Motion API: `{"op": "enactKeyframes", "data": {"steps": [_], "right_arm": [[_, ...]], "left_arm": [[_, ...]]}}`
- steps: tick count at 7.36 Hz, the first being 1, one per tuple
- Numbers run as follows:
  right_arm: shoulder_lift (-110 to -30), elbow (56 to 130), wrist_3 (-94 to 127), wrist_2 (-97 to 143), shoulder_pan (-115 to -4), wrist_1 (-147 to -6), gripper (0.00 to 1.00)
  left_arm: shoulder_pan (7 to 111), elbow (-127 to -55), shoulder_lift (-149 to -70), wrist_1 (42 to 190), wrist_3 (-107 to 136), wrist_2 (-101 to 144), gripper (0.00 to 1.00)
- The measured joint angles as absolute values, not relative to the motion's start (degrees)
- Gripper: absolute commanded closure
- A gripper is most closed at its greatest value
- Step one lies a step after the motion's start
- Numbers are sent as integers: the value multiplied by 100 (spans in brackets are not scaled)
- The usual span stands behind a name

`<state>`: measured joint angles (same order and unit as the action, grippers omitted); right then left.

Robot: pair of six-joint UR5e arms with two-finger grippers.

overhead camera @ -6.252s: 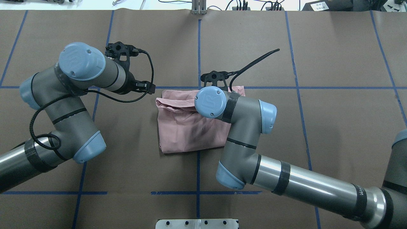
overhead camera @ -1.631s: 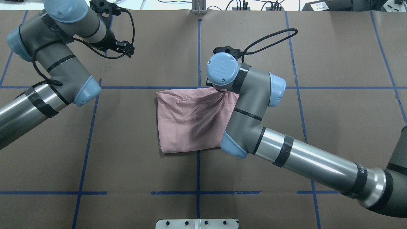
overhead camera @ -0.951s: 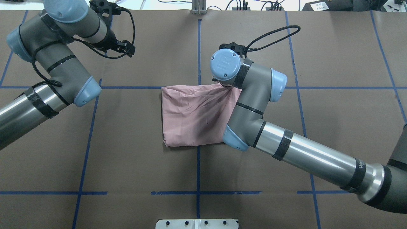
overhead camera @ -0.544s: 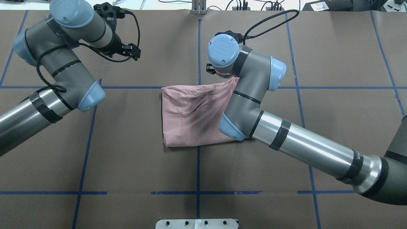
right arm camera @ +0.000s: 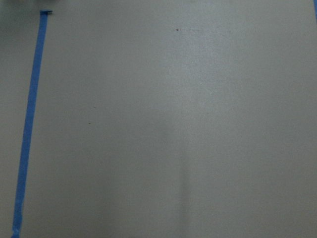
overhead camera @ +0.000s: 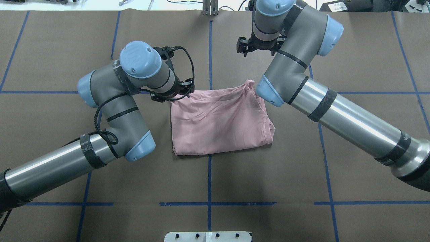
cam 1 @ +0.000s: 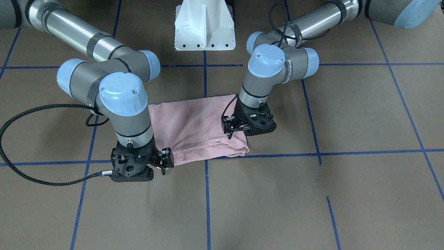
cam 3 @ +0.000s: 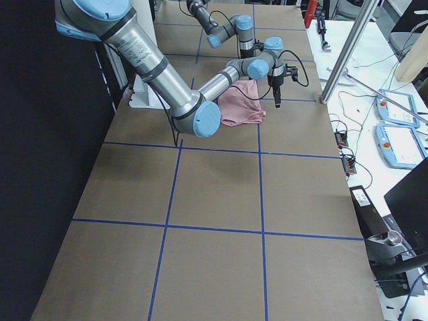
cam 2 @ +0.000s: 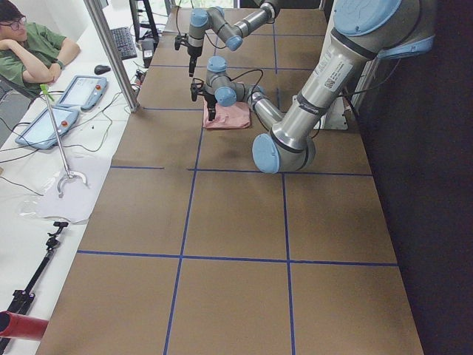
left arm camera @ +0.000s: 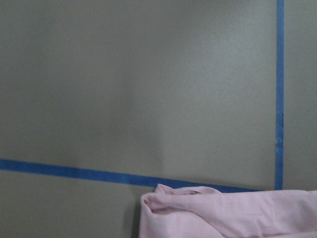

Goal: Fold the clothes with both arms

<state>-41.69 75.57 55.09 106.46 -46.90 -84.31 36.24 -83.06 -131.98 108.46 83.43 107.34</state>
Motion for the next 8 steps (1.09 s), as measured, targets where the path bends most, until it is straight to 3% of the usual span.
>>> {"op": "enactKeyframes", "data": {"steps": [4, 6, 8], "right_arm": [[-4258, 7596, 5501, 10606, -4681, -8429, 0], [-4267, 7601, 5504, 10600, -4677, -8429, 0], [-4269, 7605, 5518, 10600, -4672, -8429, 0]], "left_arm": [[3521, -7846, -13229, 11219, 8504, 10697, 48], [3518, -7749, -13243, 11329, 8500, 10696, 100], [3526, -7742, -13233, 11343, 8405, 10652, 100]]}}
